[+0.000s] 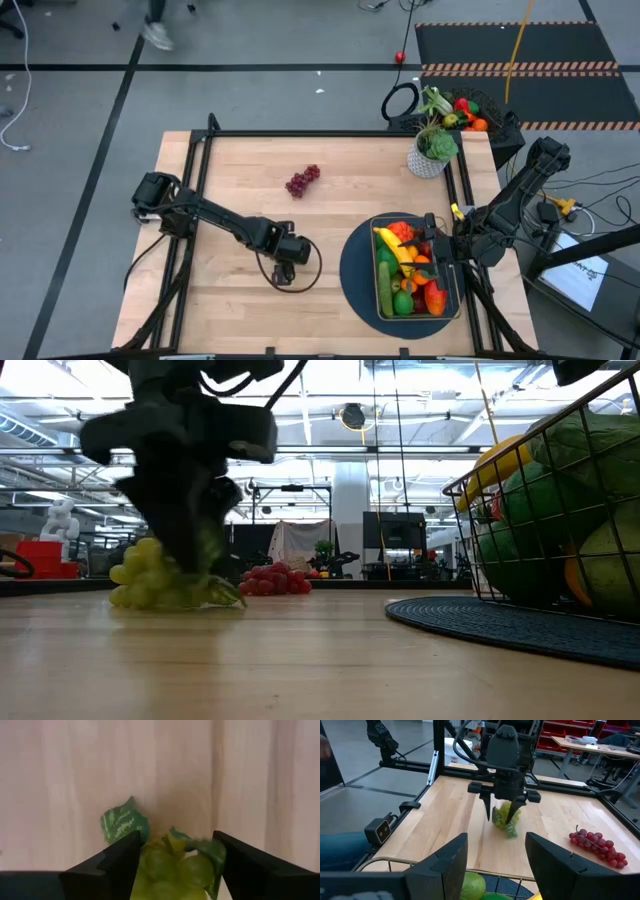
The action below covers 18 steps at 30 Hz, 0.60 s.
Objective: Build produce basket
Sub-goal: Put the green grapes into the wire basket
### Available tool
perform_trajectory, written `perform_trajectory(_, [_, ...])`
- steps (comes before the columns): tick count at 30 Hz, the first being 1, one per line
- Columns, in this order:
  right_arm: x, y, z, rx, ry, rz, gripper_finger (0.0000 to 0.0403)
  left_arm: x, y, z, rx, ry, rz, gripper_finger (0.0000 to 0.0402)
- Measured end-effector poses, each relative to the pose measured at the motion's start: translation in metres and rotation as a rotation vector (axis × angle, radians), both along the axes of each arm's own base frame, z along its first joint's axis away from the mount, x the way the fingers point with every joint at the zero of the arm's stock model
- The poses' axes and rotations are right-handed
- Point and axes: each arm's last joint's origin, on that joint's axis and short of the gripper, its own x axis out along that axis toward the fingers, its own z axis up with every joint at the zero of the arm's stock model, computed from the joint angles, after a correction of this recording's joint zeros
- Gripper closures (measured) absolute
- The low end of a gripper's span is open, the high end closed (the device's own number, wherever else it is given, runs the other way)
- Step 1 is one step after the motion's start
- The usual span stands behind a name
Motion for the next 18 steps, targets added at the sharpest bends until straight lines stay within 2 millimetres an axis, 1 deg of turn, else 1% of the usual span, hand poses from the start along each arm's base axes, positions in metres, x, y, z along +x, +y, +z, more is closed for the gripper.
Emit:
perform_trajectory(3, [0.0, 0.0, 0.0, -0.009, -0.001, 0.001, 0.0211, -0.005, -0.004, 0.004, -0.025, 0.082, -0.024, 0.0174])
perform_trajectory(8, [0.0, 0.0, 0.0, -0.019, -0.002, 0.003, 0.0211, -0.016, -0.016, 0.017, -0.019, 0.211, -0.045, 0.0239])
perform_trajectory(13, [0.0, 0.0, 0.0, -0.024, -0.003, 0.004, 0.0211, -0.017, -0.03, 0.031, -0.01, 0.204, -0.098, 0.0313])
perform_trajectory(15, [0.0, 0.0, 0.0, -0.024, -0.002, 0.004, 0.0211, -0.016, -0.034, 0.035, -0.012, 0.189, -0.097, 0.0336])
perform_trajectory(18, [0.0, 0.0, 0.0, -0.024, -0.002, 0.004, 0.0211, -0.016, -0.037, 0.036, -0.011, 0.18, -0.093, 0.0359])
